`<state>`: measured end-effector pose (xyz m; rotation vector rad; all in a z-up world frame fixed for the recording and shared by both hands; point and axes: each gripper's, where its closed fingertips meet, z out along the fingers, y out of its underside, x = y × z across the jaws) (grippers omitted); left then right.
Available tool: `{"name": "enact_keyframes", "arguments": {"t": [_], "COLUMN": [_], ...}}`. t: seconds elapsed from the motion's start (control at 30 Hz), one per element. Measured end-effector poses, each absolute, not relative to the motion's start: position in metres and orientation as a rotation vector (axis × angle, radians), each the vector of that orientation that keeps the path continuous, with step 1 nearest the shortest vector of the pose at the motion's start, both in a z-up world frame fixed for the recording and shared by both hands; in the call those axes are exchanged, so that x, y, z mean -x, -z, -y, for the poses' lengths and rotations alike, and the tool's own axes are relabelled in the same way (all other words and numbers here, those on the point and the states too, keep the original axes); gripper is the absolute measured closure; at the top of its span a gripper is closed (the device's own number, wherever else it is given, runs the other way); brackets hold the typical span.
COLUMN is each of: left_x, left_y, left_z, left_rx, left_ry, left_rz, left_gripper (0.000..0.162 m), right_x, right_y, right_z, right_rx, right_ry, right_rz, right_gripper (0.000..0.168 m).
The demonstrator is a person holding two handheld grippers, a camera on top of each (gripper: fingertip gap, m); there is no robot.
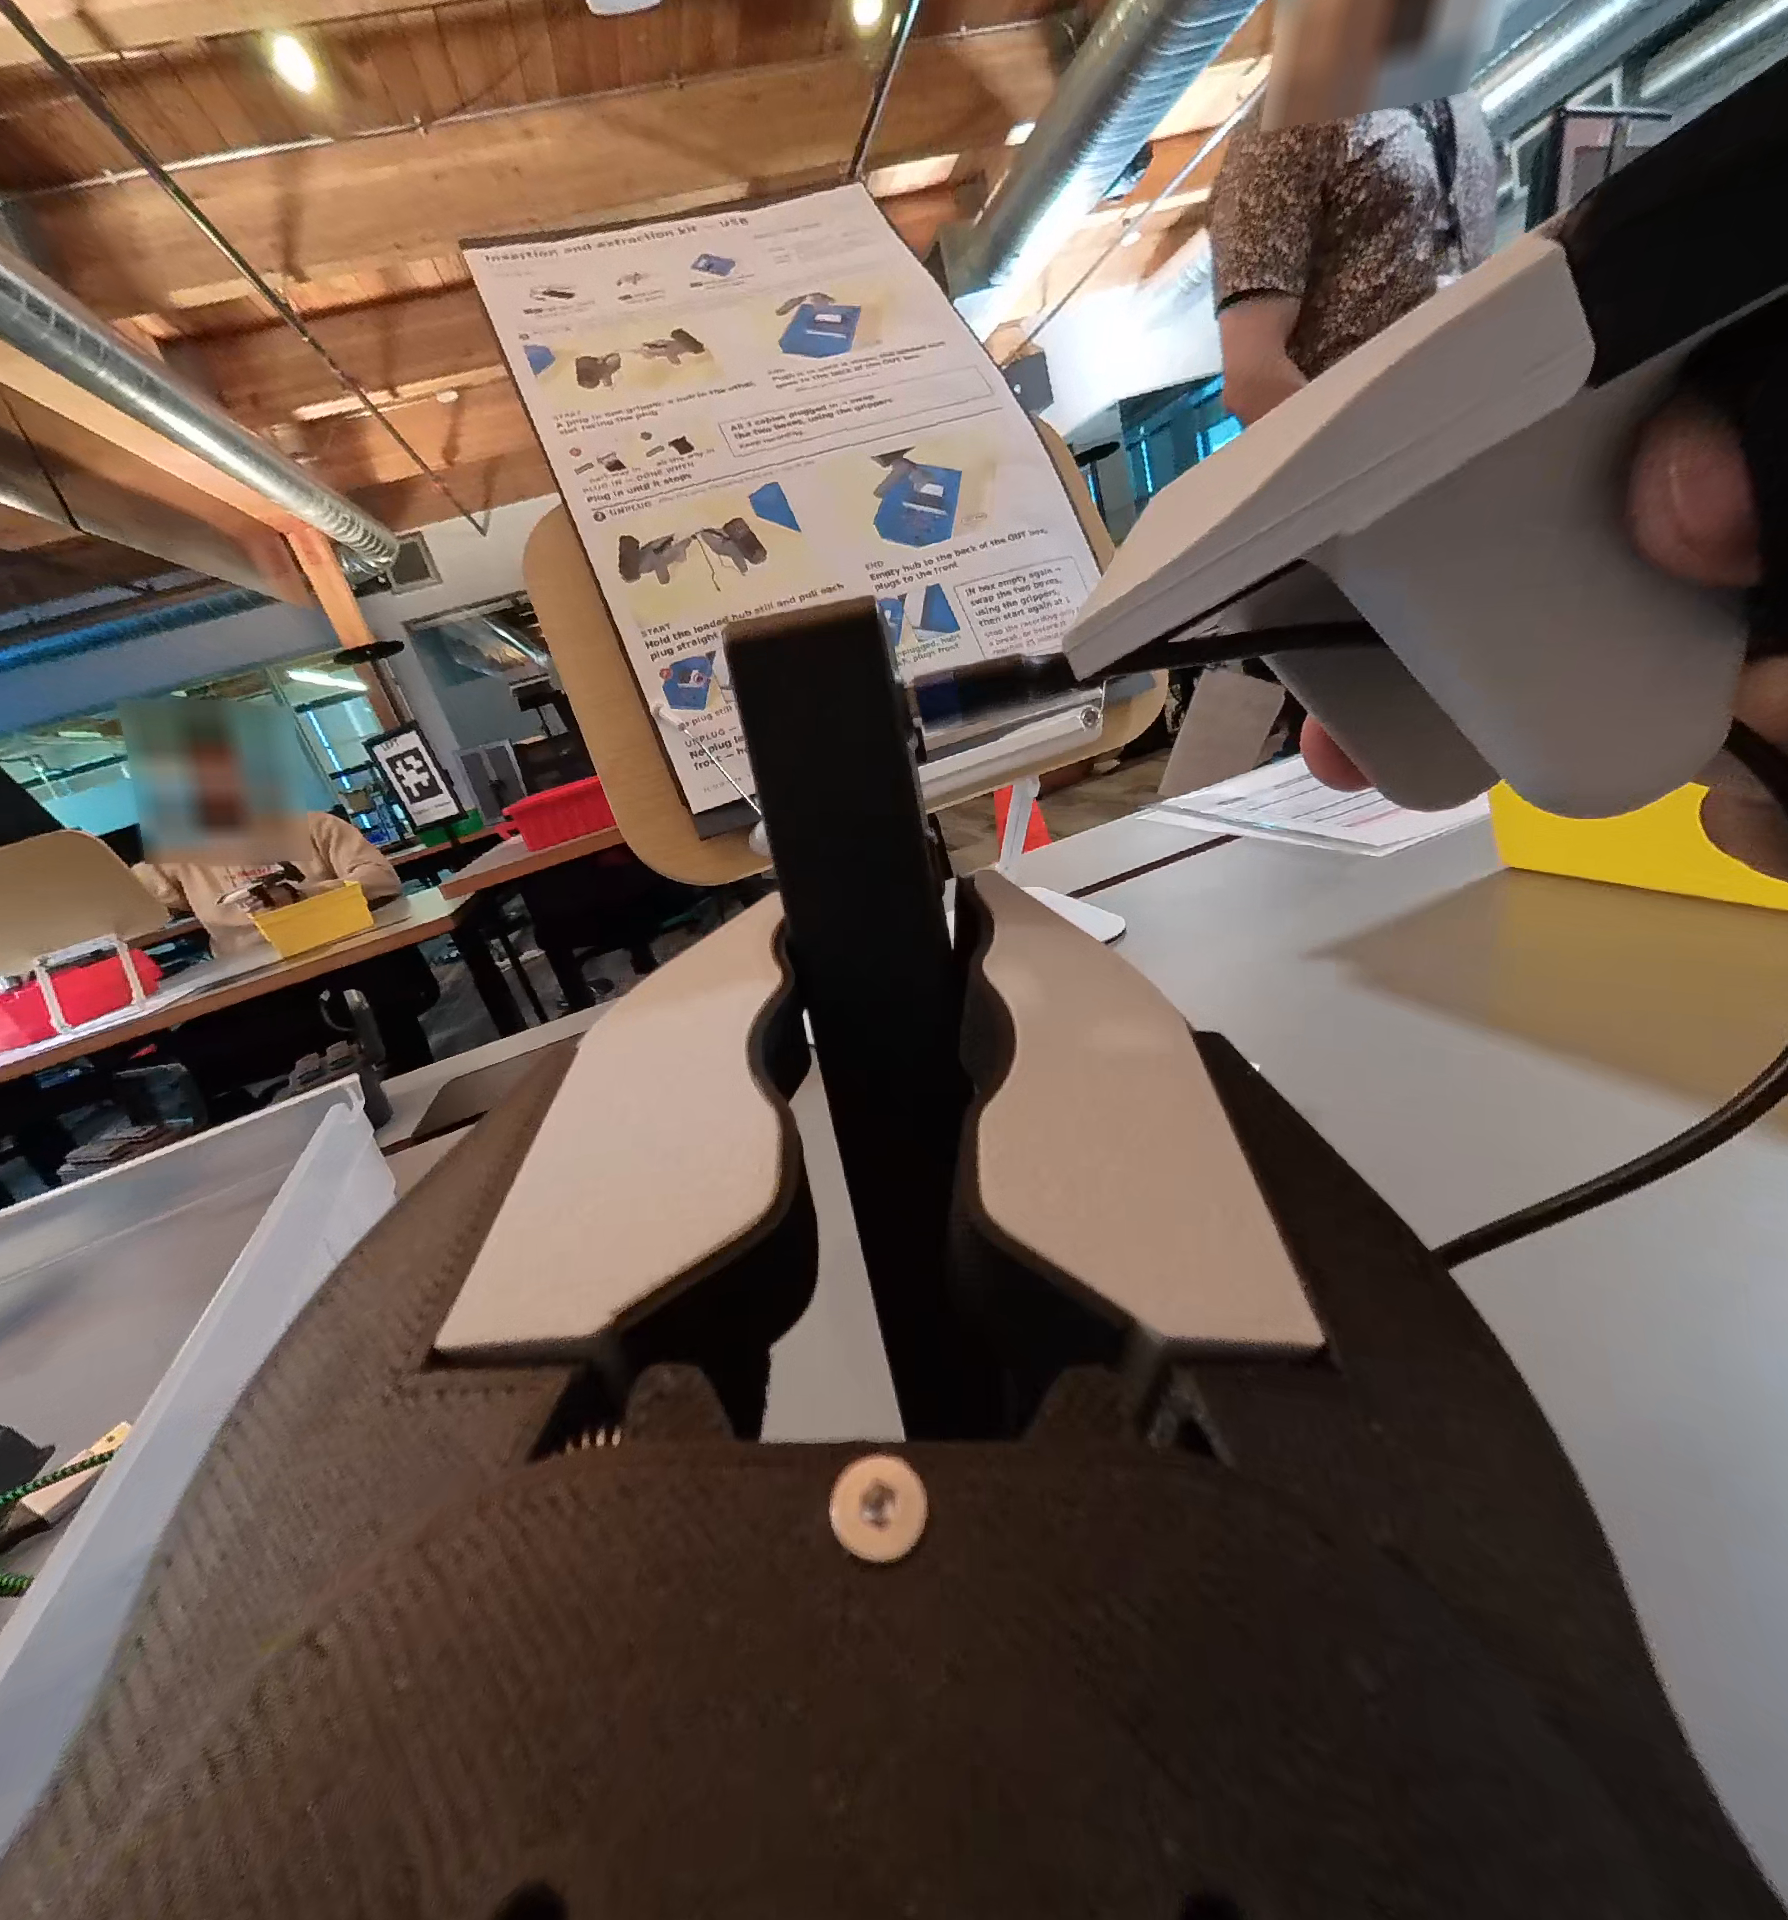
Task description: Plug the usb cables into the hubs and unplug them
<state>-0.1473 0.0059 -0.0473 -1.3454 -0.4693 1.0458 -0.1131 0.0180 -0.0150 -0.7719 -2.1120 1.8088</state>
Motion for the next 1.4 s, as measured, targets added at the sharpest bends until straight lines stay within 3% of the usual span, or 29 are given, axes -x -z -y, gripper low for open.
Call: {"name": "enact_keyframes", "arguments": {"t": [0.2,0.5,0.83,1.17,1.3,1.4], "left_x": [0.148,0.136,0.116,0.083,0.084,0.087], "left_y": [0.047,0.048,0.062,0.07,0.072,0.072], "left_z": [-0.006,-0.021,-0.033,-0.047,-0.048,-0.047], "left_rx": [1.351,1.345,1.325,1.381,1.387,1.378], "left_ry": [-1.066,-0.825,0.152,0.326,0.285,0.269], "left_rz": [0.447,0.16,0.249,0.132,0.12,0.133], "left_gripper": [0.13,0.102,0.077,0.076,0.096,0.099], "right_x": [0.115,0.124,0.109,0.086,0.087,0.089], "right_y": [0.014,0.012,0.0,0.0,-0.001,-0.001], "right_z": [-0.018,-0.039,-0.038,-0.024,-0.024,-0.025], "right_rx": [0.763,0.817,0.758,0.713,0.741,0.758], "right_ry": [-1.822,-1.798,-1.806,-1.955,-2.016,-2.013], "right_rz": [2.104,2.134,2.251,2.418,2.408,2.396], "right_gripper": [0.165,0.165,0.165,0.165,0.165,0.165]}}
